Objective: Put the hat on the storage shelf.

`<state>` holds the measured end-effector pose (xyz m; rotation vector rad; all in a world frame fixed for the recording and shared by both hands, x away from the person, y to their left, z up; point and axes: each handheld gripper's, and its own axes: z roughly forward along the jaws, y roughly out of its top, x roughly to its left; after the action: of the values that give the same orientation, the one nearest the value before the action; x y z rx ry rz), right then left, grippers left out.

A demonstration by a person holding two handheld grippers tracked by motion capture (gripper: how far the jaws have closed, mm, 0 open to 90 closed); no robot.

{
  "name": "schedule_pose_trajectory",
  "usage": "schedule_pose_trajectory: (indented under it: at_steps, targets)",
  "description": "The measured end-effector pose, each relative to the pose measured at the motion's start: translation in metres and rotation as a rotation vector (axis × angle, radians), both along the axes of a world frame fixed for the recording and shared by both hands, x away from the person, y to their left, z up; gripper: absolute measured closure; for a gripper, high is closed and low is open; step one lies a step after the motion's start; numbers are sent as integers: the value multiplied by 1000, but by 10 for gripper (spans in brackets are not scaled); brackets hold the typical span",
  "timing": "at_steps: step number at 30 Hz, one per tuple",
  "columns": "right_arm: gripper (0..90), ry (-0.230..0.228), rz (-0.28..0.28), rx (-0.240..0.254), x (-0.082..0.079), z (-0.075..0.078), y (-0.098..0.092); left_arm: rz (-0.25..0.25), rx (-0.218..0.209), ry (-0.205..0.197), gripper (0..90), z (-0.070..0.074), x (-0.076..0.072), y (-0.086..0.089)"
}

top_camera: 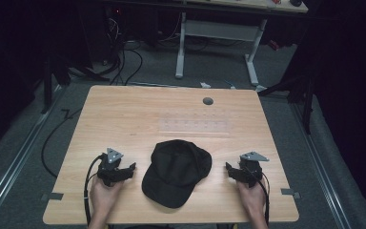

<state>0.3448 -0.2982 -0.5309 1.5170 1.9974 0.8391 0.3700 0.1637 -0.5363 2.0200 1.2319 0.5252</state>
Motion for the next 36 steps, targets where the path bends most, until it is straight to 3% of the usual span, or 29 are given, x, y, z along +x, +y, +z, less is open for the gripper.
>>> schedule_pose_trajectory:
  at_steps: [9,14,23,36]
  targets:
    - [217,14,16,-4,1,0,1,-1,-3,3,285,0,0,0]
    - [216,16,26,-5,1,0,1,-1,-4,4,284,0,0,0]
    - [327,10,8,10,-2,1,-2,-2,0,0,279,0,0,0]
    - [364,-36,37,81,-19,13,-4,-2,1,0,278,0,0,0]
